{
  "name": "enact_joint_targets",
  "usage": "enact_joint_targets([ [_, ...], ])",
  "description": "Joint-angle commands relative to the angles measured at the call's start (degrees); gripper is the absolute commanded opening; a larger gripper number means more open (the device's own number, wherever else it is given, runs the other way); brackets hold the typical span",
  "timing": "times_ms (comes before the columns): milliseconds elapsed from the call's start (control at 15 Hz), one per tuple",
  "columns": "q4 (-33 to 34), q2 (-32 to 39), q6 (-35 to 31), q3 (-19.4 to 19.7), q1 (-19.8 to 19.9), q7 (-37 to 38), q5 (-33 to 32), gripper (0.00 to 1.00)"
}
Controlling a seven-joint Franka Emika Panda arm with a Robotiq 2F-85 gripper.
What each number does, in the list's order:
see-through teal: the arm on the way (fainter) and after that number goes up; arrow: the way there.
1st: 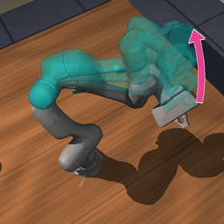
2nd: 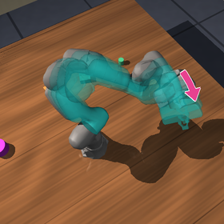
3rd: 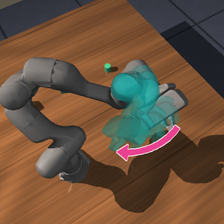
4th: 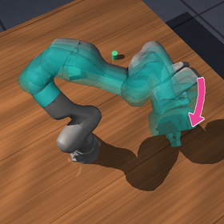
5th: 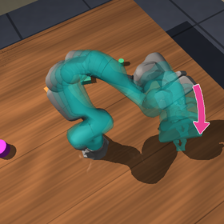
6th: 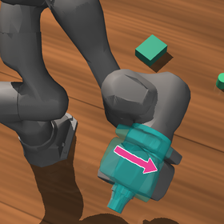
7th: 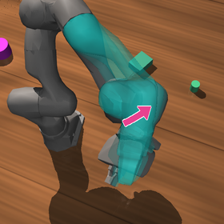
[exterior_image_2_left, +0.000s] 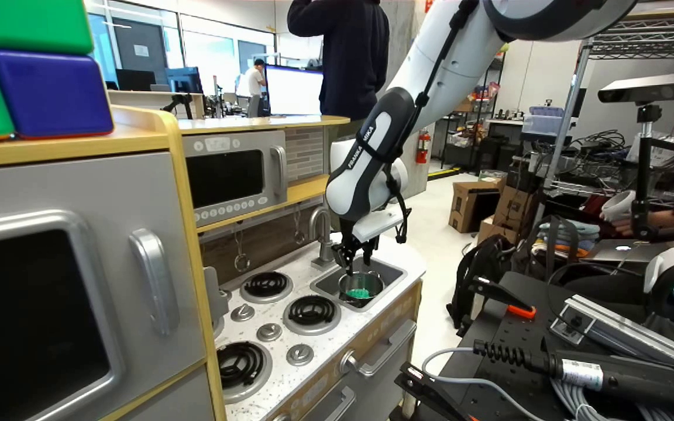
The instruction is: Put the turquoise toy inside the pot in the sink
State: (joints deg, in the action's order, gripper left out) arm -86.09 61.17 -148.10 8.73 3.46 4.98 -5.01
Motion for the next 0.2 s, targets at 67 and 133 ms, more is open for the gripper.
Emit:
enact_joint_targets([
  [67,-4.0,-4.1,-0.4,-2.6,0.2,-4.9,0.1,0.77],
  [133,-6.4,-6.5,-0.5,-3.7,0.4,-6.6,0.1,0.85],
])
